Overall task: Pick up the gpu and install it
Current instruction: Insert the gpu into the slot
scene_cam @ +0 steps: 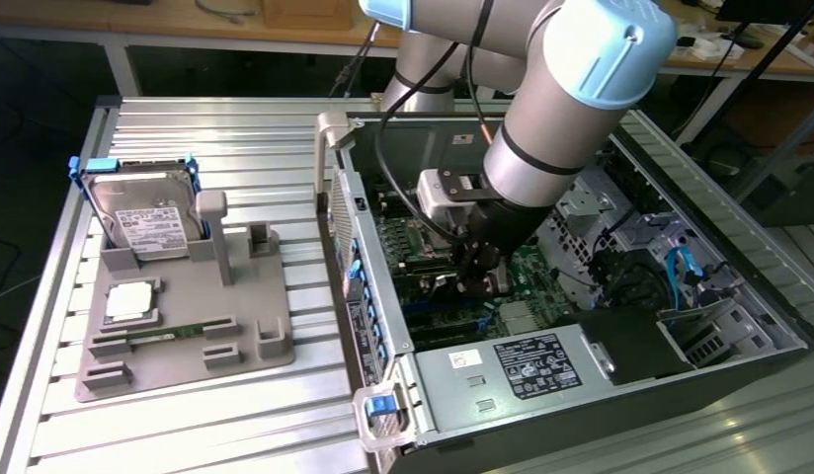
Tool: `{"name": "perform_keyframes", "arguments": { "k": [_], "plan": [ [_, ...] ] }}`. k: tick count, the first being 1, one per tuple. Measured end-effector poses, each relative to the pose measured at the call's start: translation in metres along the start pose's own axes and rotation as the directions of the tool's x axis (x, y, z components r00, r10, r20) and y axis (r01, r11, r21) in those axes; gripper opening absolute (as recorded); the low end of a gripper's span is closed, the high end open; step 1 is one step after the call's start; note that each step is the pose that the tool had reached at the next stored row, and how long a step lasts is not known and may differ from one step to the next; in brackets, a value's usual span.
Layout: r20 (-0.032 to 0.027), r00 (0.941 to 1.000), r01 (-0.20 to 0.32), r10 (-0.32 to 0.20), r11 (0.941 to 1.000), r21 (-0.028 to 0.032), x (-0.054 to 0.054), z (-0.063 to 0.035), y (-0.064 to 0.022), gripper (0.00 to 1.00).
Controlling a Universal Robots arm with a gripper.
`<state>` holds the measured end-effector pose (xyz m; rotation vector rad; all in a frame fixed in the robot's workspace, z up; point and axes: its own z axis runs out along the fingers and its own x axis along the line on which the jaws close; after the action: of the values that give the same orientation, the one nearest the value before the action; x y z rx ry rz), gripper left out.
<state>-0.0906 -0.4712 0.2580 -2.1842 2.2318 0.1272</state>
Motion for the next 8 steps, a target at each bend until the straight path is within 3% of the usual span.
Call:
{"name": "perform_keyframes", "arguments": {
  "k": [8],
  "plan": [
    [0.0, 1.0, 0.0, 0.0, 1.0, 0.0, -0.0003, -0.0034, 0.0003, 0.27]
  ]
}}
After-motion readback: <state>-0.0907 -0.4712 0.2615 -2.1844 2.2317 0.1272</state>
